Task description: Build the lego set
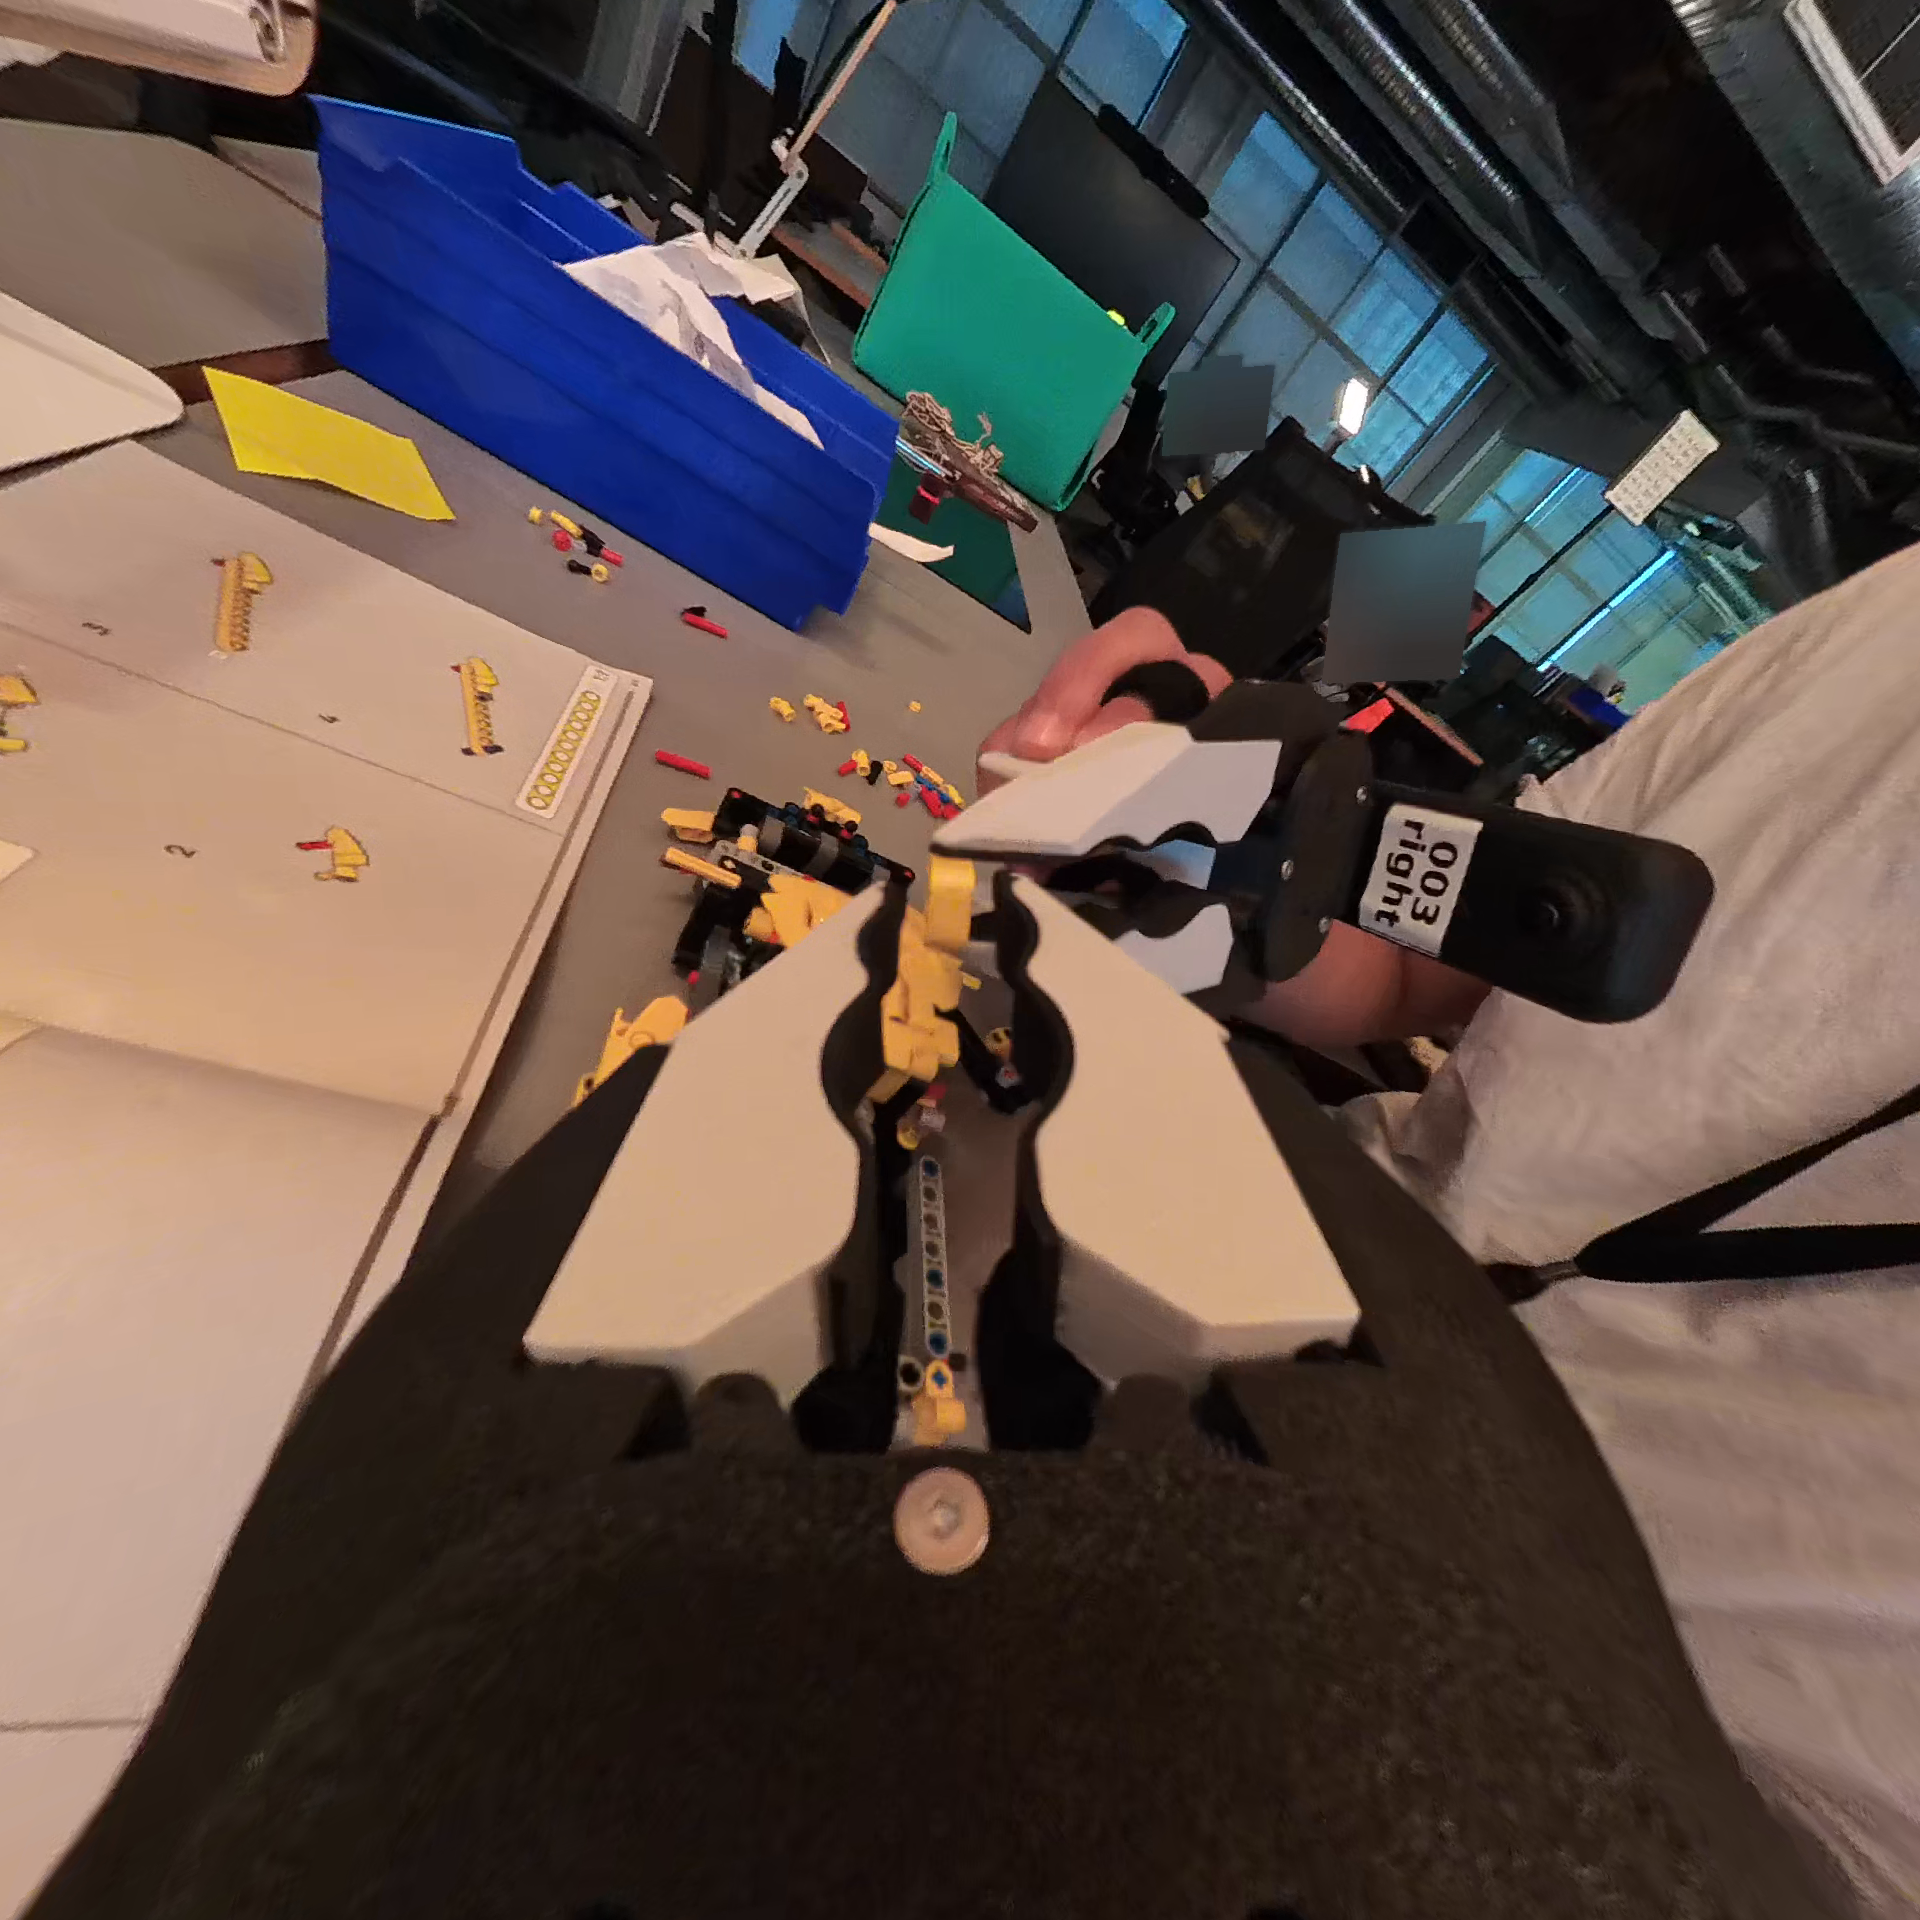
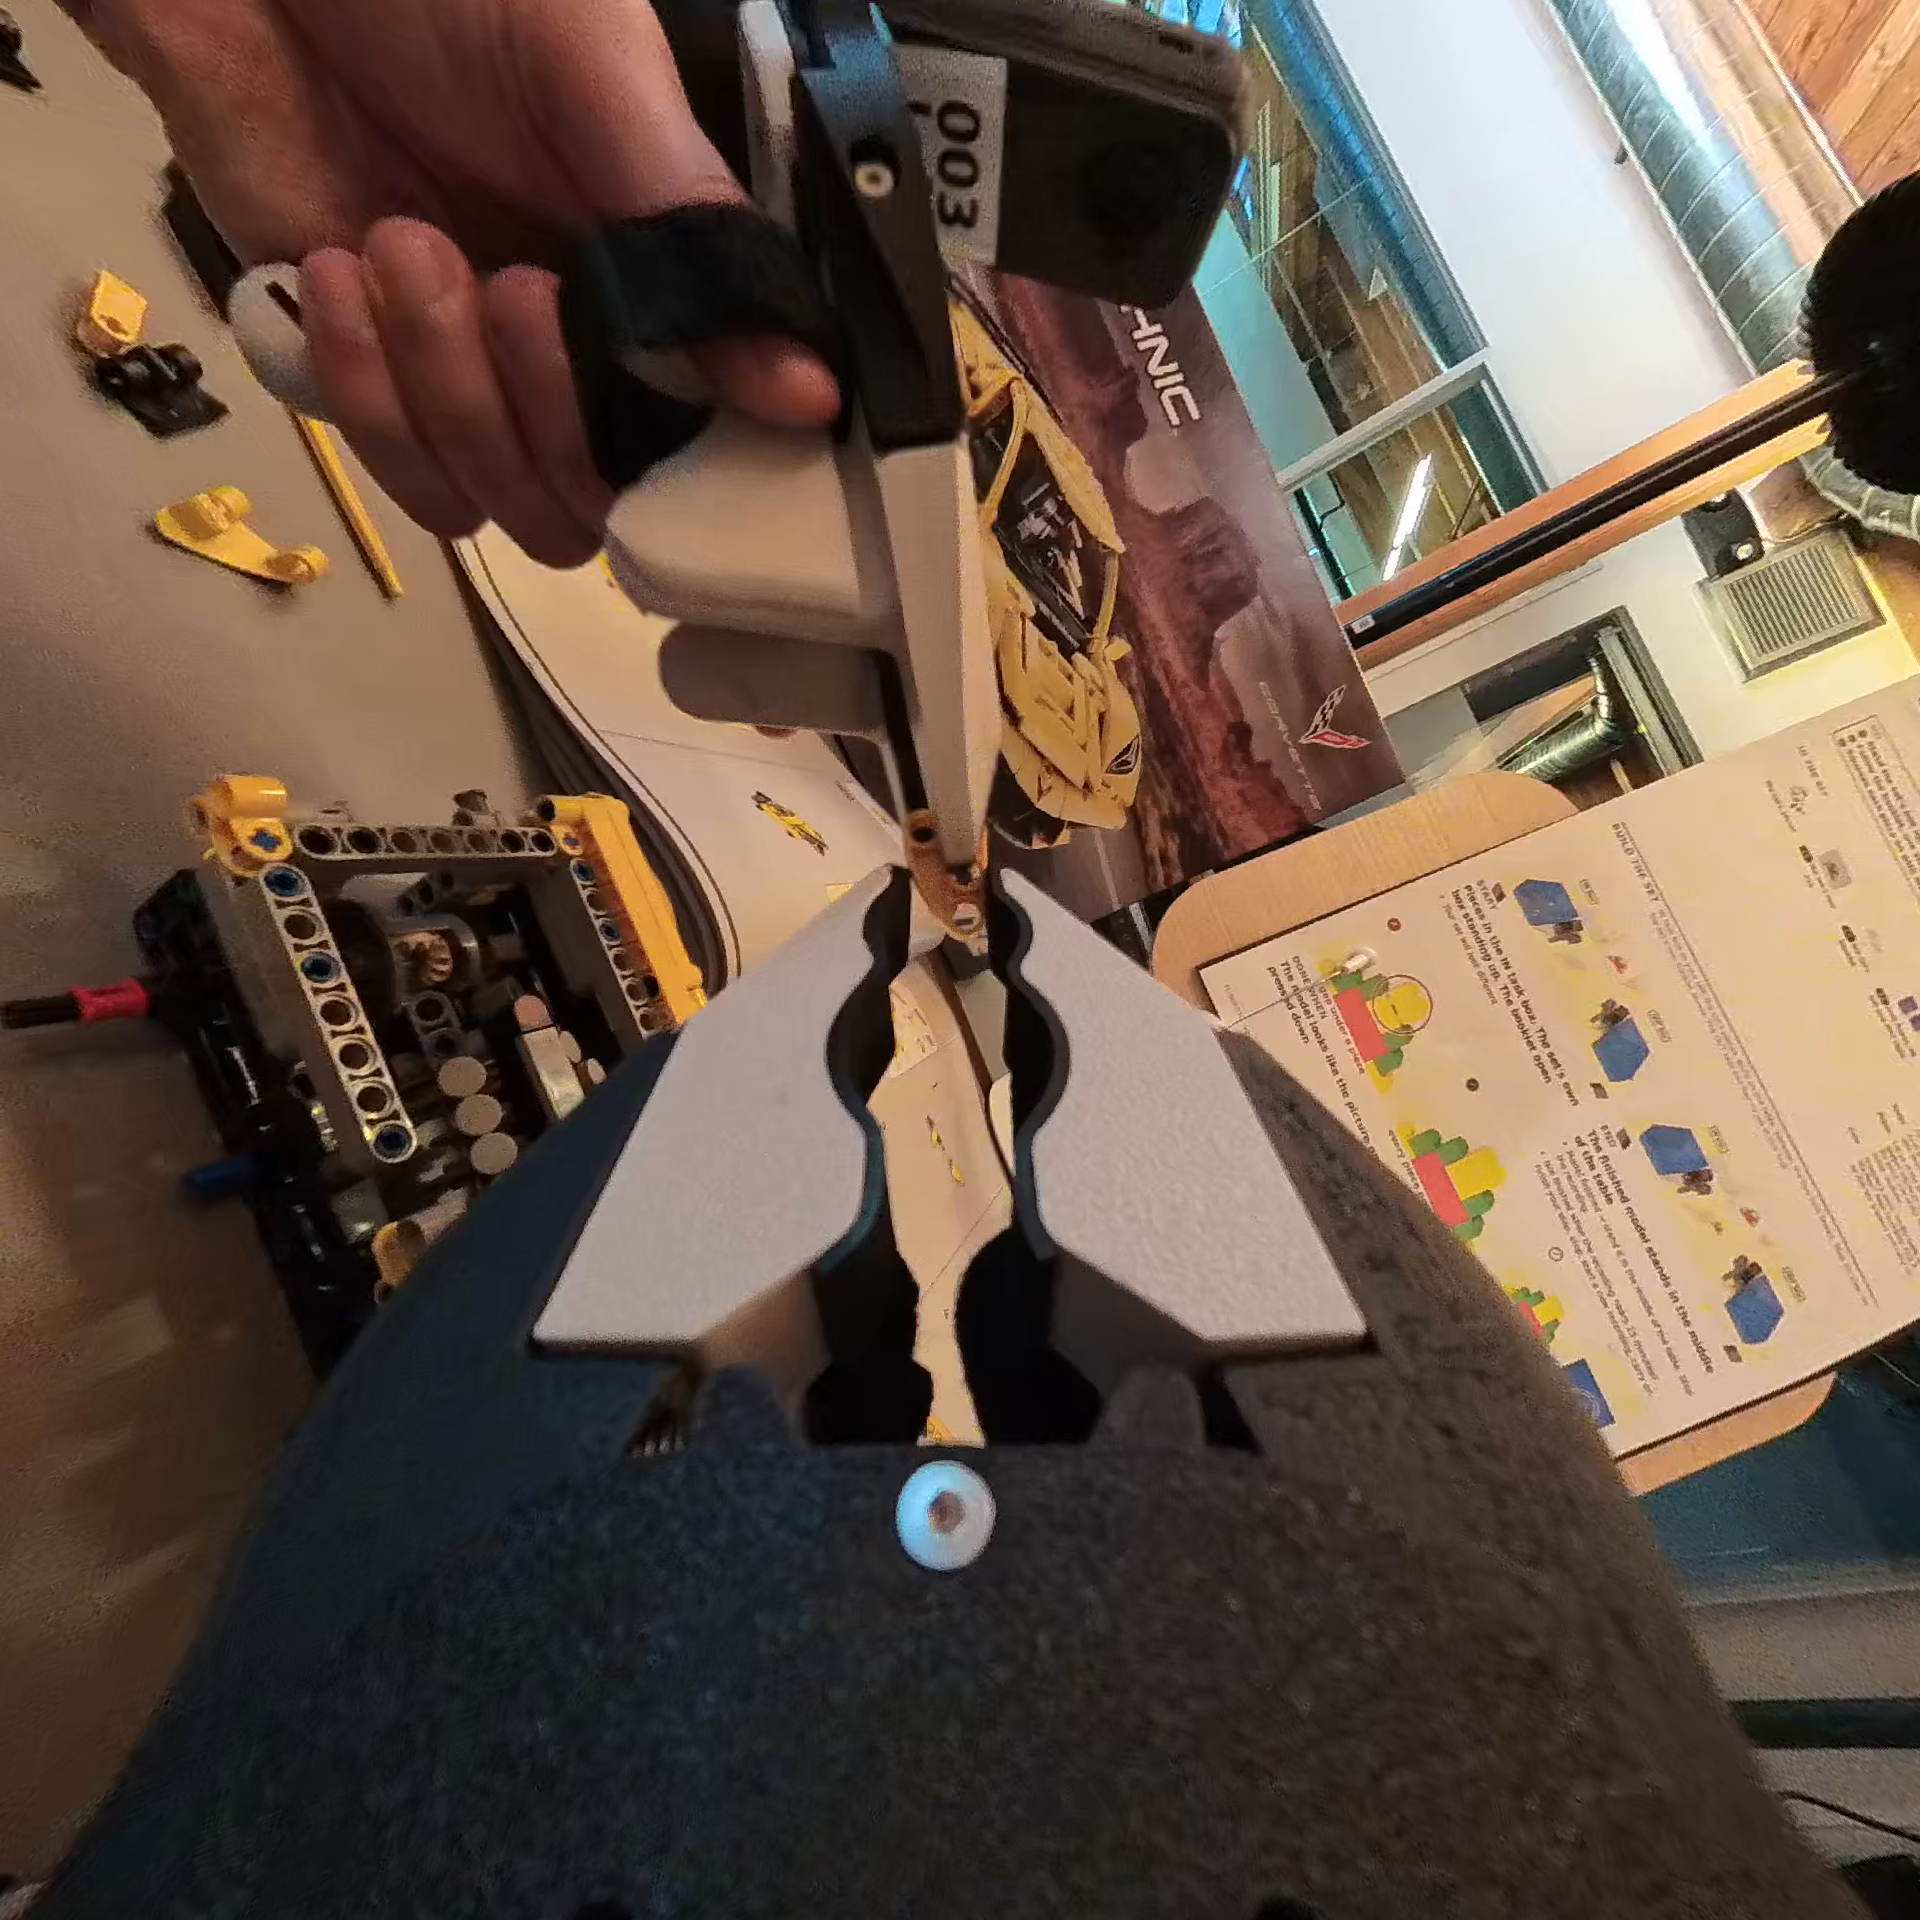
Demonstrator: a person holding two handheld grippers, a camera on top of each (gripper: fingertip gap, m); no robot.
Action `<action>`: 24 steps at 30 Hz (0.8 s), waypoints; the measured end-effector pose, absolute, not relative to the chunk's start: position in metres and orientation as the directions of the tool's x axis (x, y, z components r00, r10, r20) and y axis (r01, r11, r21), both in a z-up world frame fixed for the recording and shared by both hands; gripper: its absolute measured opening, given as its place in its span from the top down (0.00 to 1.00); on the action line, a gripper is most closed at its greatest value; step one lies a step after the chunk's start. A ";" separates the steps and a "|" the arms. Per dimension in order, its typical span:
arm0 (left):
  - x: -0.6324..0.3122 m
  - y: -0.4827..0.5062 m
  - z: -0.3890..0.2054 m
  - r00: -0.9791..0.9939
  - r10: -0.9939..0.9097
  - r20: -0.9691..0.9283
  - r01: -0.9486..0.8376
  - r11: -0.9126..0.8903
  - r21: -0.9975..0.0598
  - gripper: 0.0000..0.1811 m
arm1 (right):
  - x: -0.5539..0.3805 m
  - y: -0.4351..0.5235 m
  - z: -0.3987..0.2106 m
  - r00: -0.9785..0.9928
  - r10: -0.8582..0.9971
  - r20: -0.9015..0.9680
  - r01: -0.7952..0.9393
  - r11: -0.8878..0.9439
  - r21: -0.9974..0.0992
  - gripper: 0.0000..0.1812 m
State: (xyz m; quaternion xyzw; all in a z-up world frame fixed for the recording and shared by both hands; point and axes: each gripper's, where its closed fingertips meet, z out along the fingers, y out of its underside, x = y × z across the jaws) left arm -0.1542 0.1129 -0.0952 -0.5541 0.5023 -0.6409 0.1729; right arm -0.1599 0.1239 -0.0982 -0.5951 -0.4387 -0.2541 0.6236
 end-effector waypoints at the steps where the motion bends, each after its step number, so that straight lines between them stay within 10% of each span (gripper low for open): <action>1: -0.152 0.113 -0.095 -0.324 -0.784 0.530 -0.328 -0.432 -0.840 0.95 | -0.160 0.124 -0.098 0.488 0.211 0.847 0.837 0.161 -0.522 0.93; 6: -0.144 0.116 -0.099 -0.264 -0.879 0.396 -0.322 -0.307 -0.895 0.96 | -0.153 0.126 -0.102 0.627 0.307 0.715 0.728 0.095 -0.679 0.92; 11: -0.141 0.157 -0.073 0.023 -0.999 0.038 -0.183 -0.041 -0.982 0.96 | -0.143 0.122 -0.087 0.838 0.541 0.078 0.171 -0.125 -0.977 0.76; 16: -0.133 0.158 -0.030 0.315 -0.860 -0.402 -0.085 0.396 -0.914 0.96 | -0.142 0.109 -0.061 0.495 0.677 -0.544 -0.381 -0.394 -0.837 0.69; 24: -0.102 0.101 -0.014 0.464 -0.434 -0.772 -0.183 0.806 -0.563 0.96 | -0.113 0.087 -0.024 0.053 0.754 -0.654 -0.581 -0.510 -0.635 0.75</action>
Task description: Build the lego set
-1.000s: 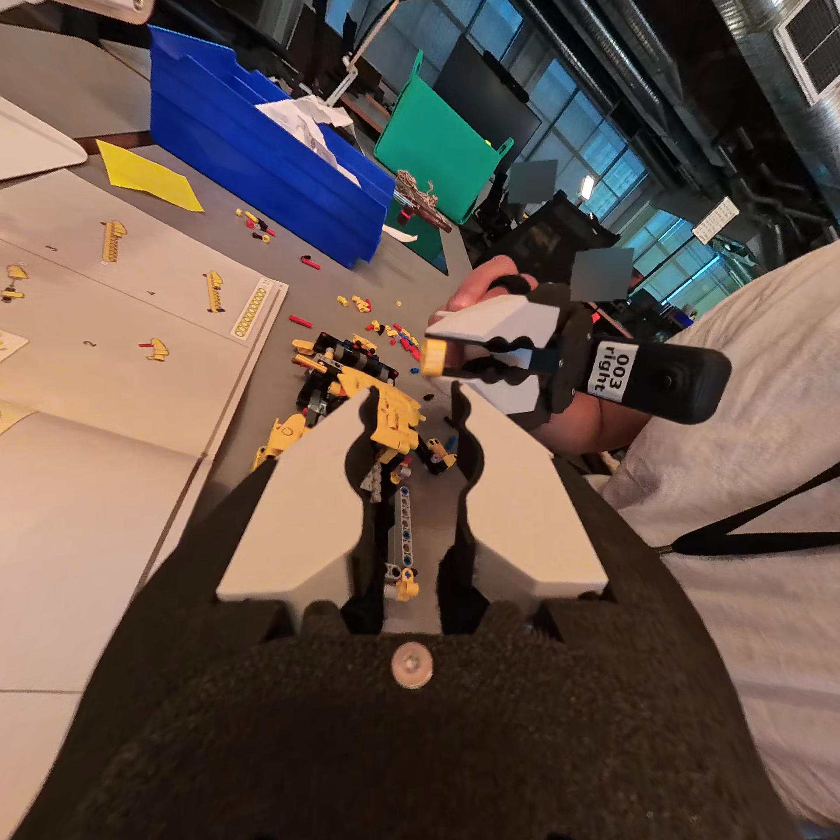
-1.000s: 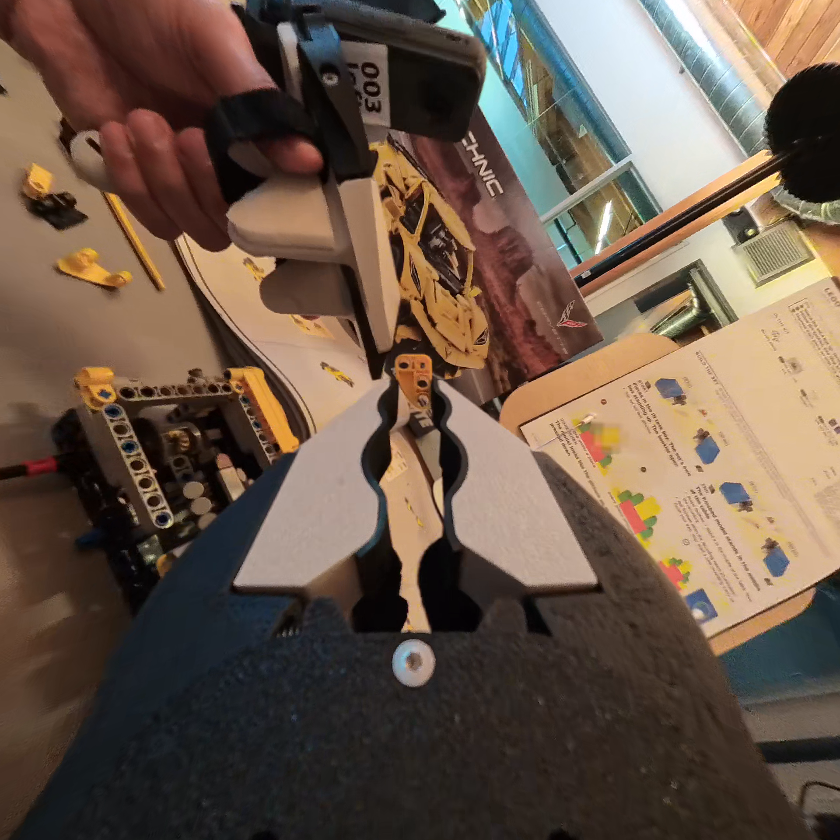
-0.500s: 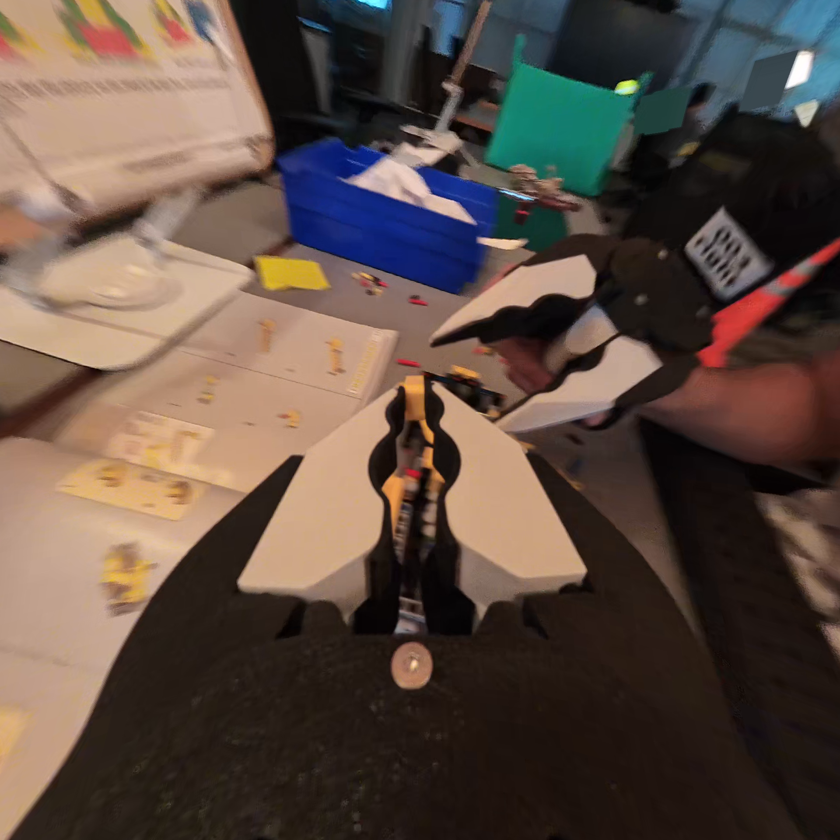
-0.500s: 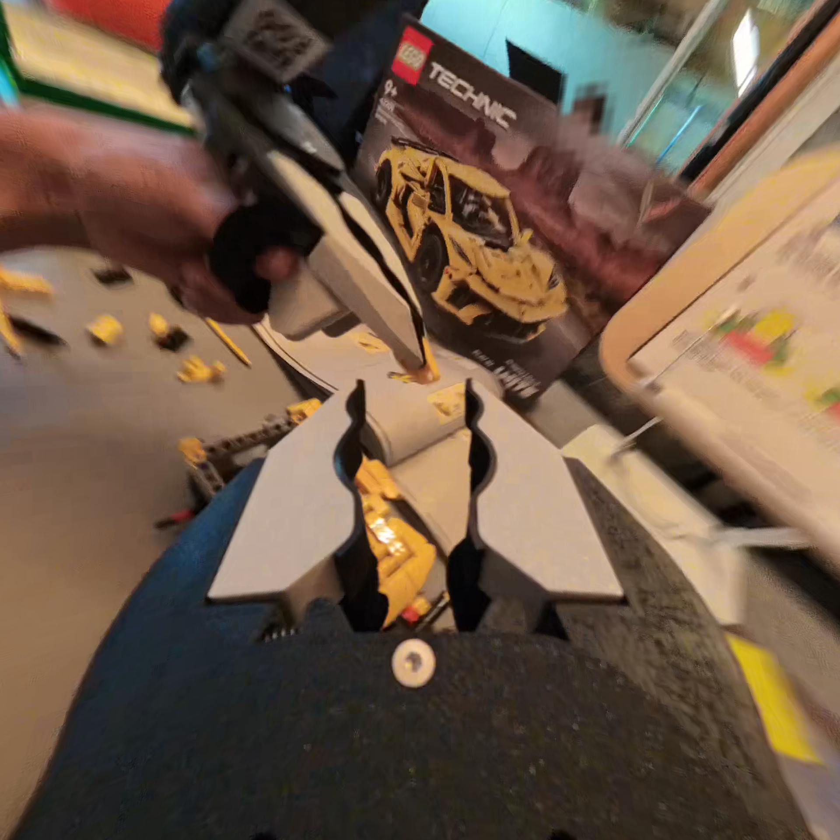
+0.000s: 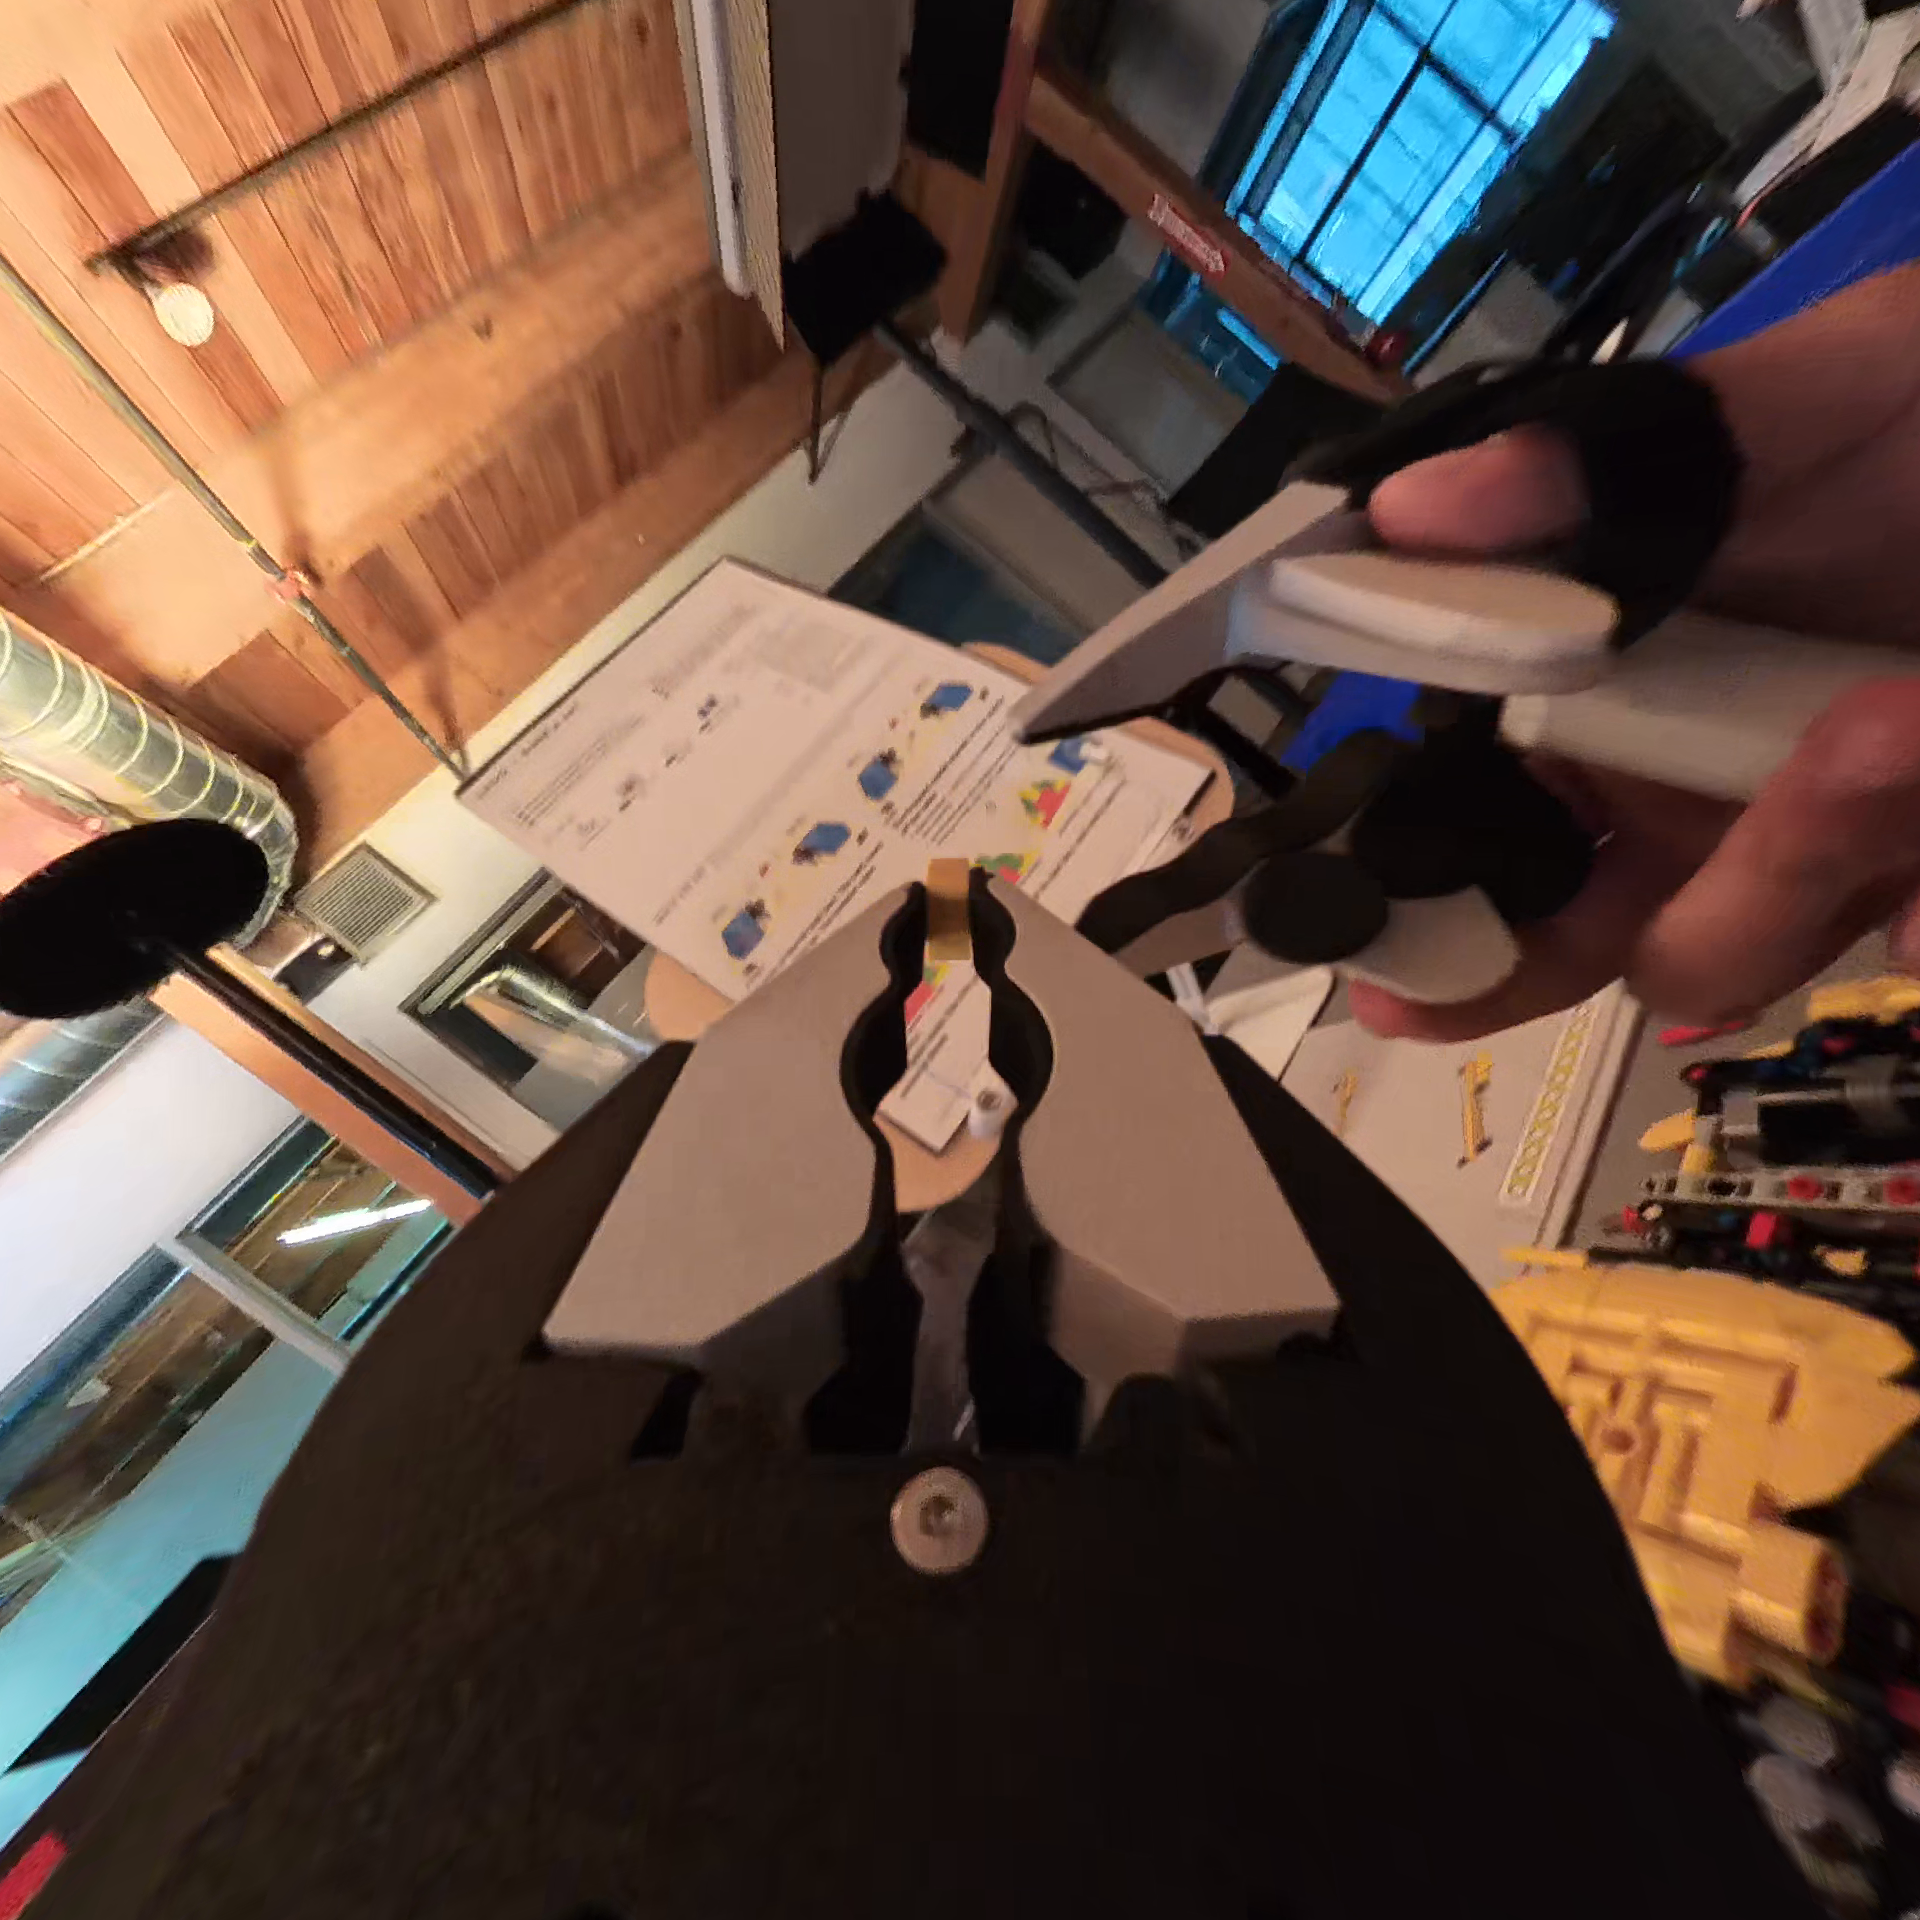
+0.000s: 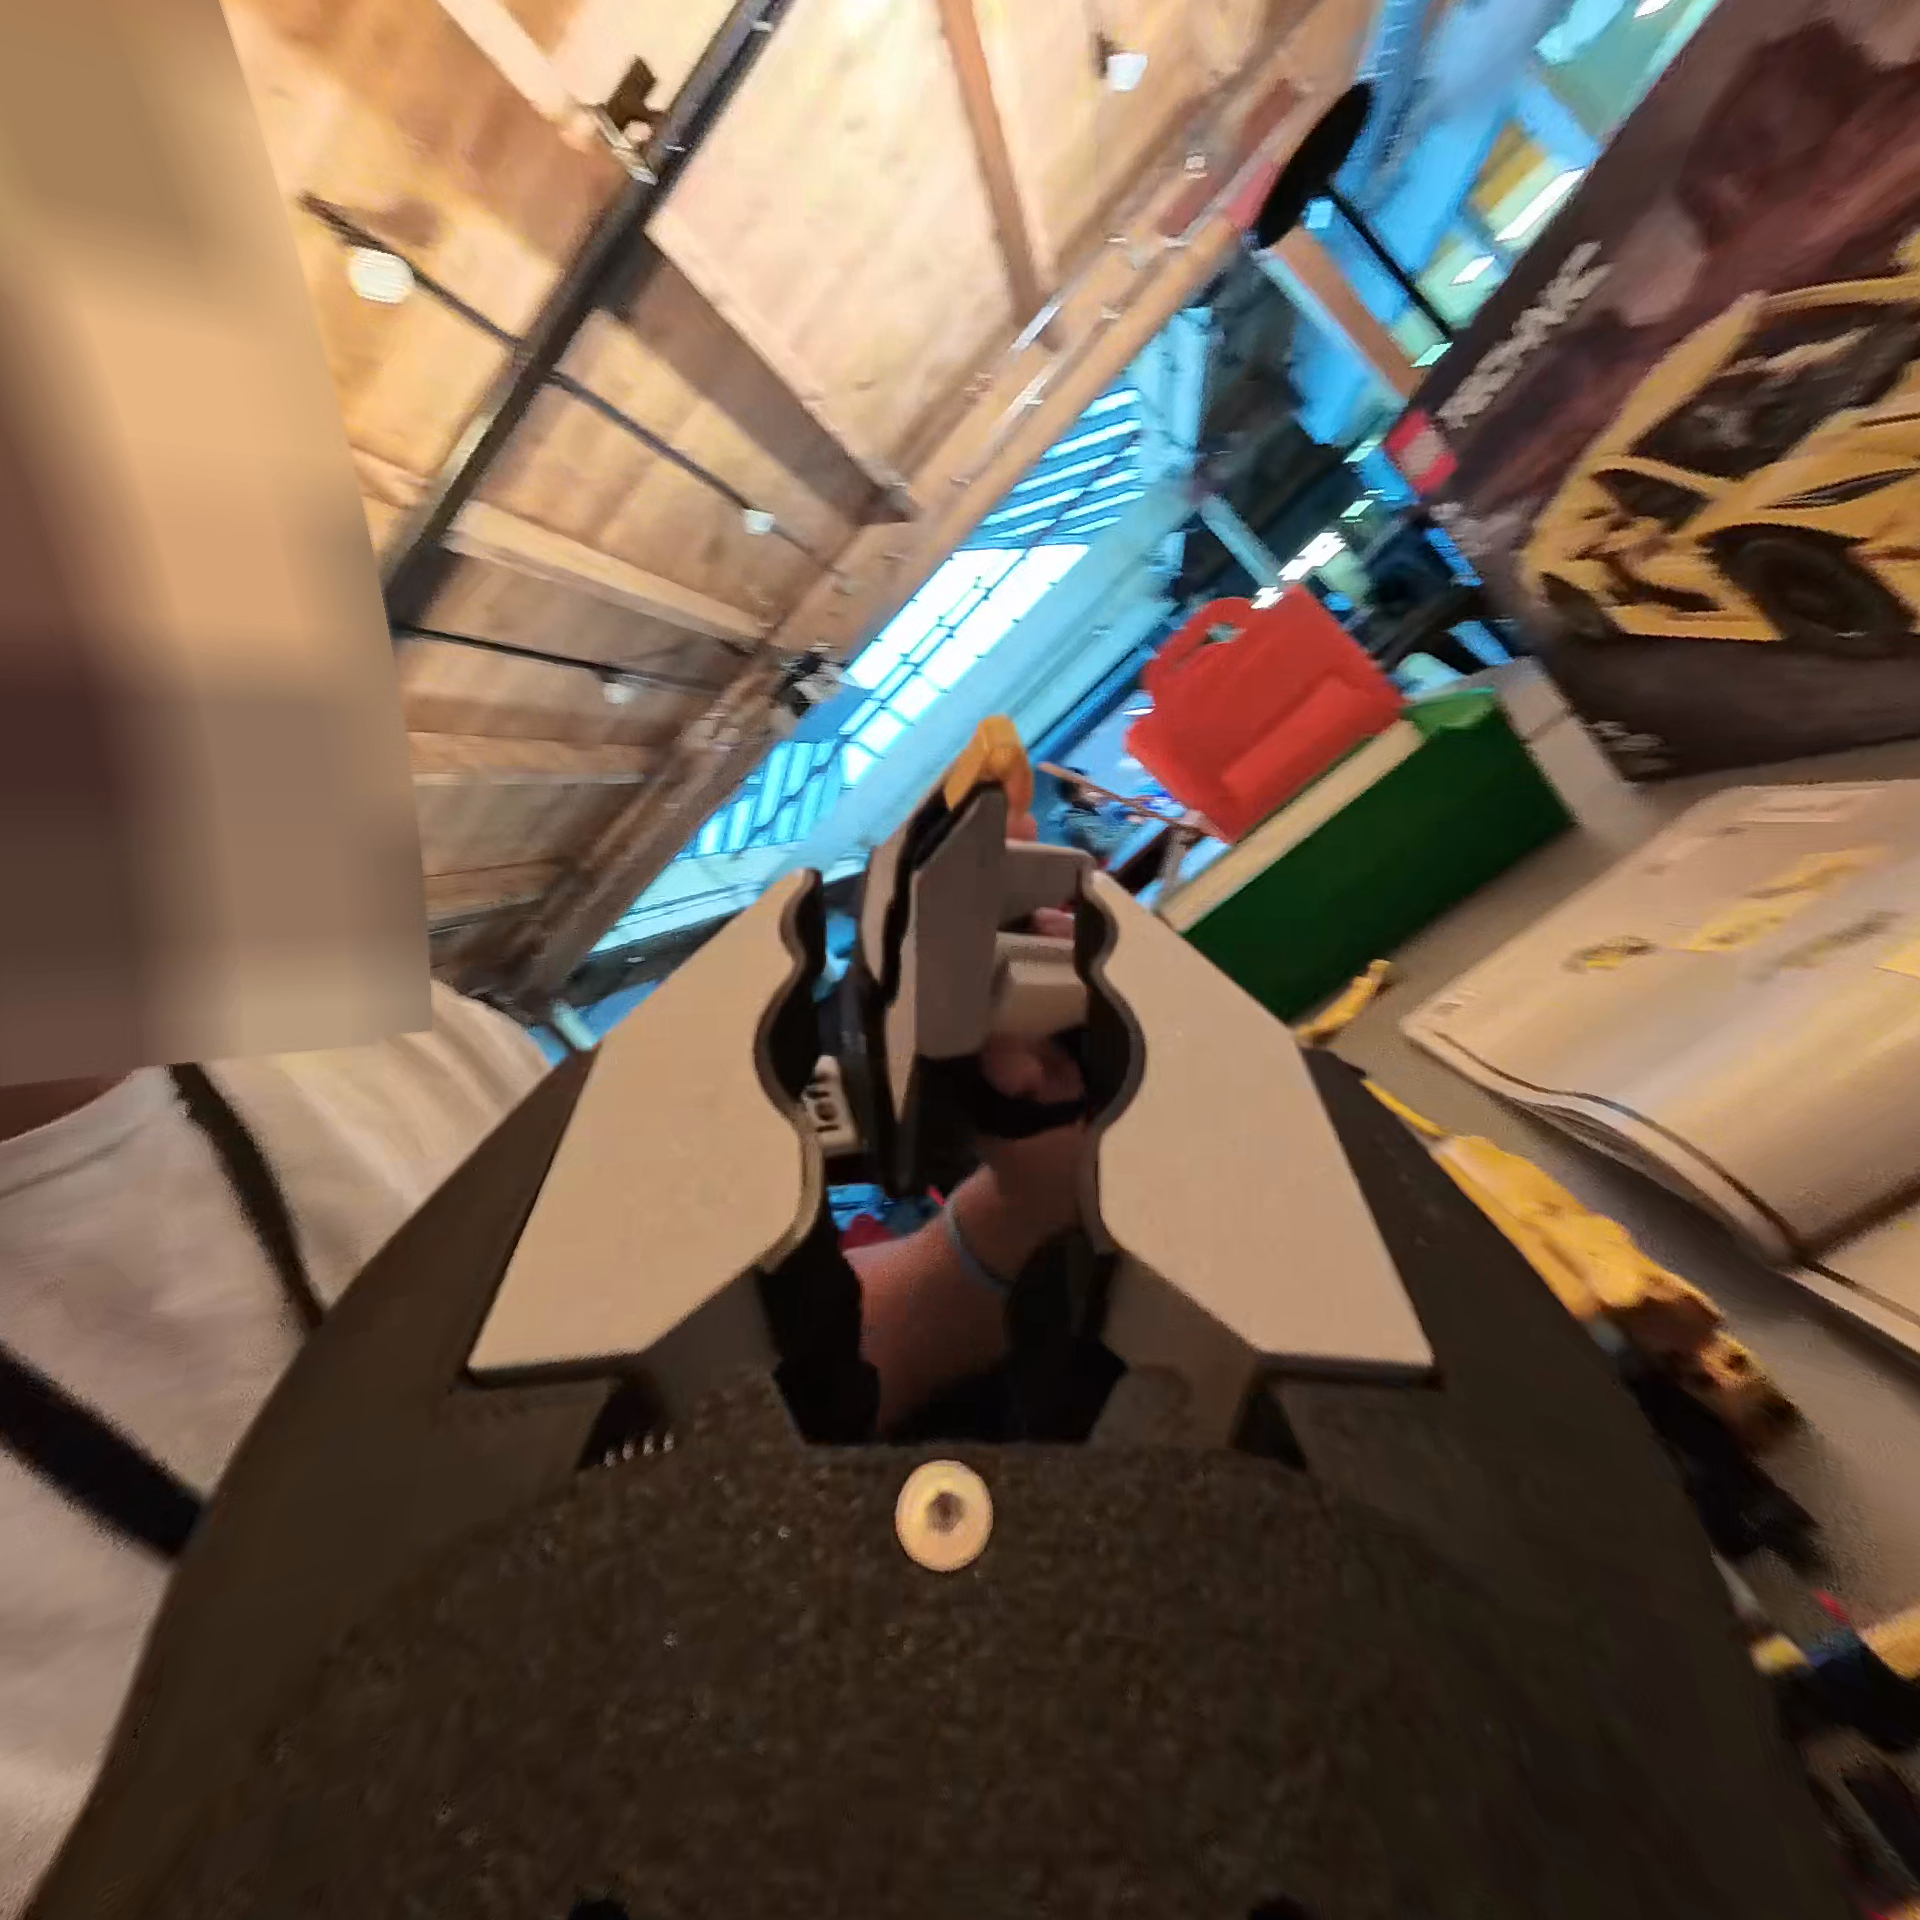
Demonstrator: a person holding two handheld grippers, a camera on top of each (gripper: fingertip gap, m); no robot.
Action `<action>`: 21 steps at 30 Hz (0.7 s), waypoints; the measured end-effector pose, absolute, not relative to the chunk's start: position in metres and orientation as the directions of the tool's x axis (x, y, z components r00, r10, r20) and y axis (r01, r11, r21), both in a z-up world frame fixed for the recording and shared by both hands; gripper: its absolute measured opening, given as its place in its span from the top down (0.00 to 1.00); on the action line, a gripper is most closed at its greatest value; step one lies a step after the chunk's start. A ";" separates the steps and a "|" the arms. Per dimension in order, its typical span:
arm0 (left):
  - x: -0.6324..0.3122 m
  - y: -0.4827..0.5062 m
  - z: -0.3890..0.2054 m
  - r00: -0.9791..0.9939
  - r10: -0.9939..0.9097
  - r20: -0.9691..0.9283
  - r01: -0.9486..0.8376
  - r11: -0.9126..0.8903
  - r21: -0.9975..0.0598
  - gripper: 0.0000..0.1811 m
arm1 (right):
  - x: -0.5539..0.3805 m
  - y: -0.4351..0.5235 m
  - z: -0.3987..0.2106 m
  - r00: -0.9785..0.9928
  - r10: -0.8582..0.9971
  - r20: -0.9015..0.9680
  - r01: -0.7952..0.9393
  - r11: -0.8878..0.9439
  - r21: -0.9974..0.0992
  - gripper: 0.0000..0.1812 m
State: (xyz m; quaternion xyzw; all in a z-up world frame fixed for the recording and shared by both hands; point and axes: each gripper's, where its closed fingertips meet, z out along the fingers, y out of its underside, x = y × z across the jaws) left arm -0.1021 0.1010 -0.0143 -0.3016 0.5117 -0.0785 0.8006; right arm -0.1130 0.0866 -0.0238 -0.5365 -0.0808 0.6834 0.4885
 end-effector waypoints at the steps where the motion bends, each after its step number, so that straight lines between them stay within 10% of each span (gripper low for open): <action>1: -0.099 0.094 -0.014 0.460 -0.444 -0.769 -0.160 0.811 -0.563 0.96 | -0.113 0.082 -0.019 0.014 0.772 -0.635 -0.586 -0.509 -0.631 0.75; 21: -0.088 0.062 -0.011 0.504 -0.345 -0.792 -0.147 0.869 -0.473 0.96 | -0.116 0.066 -0.009 -0.176 0.777 -0.604 -0.577 -0.579 -0.576 0.91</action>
